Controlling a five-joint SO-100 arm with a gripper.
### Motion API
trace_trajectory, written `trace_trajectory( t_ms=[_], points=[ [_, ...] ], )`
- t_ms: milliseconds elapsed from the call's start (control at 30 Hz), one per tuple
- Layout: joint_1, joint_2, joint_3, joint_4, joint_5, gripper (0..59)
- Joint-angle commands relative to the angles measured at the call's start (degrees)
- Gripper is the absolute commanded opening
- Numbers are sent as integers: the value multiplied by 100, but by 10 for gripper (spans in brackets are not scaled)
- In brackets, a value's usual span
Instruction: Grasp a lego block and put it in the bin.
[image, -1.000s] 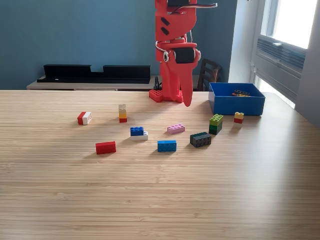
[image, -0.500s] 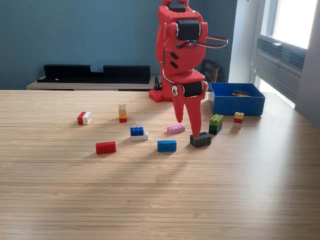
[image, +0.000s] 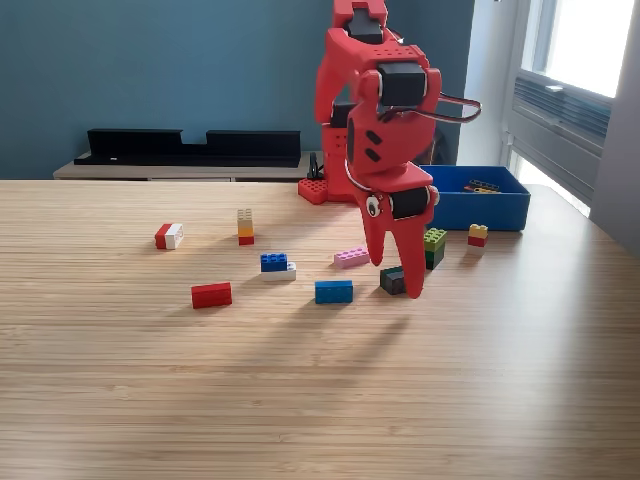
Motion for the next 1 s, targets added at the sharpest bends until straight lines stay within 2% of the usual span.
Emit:
trace_trajectory(
  t_ms=[33, 133, 433, 633, 833, 1000],
  points=[
    [-352, 44, -334, -18, 185, 313],
    [-527, -35, -316, -18, 290, 271],
    [-580, -229, -193, -105, 492, 1],
    [-501, -211, -404, -97, 668, 0],
    [-360, -149, -1116, 62, 914, 0],
    [-343, -141, -1283, 62, 993, 0]
  ],
)
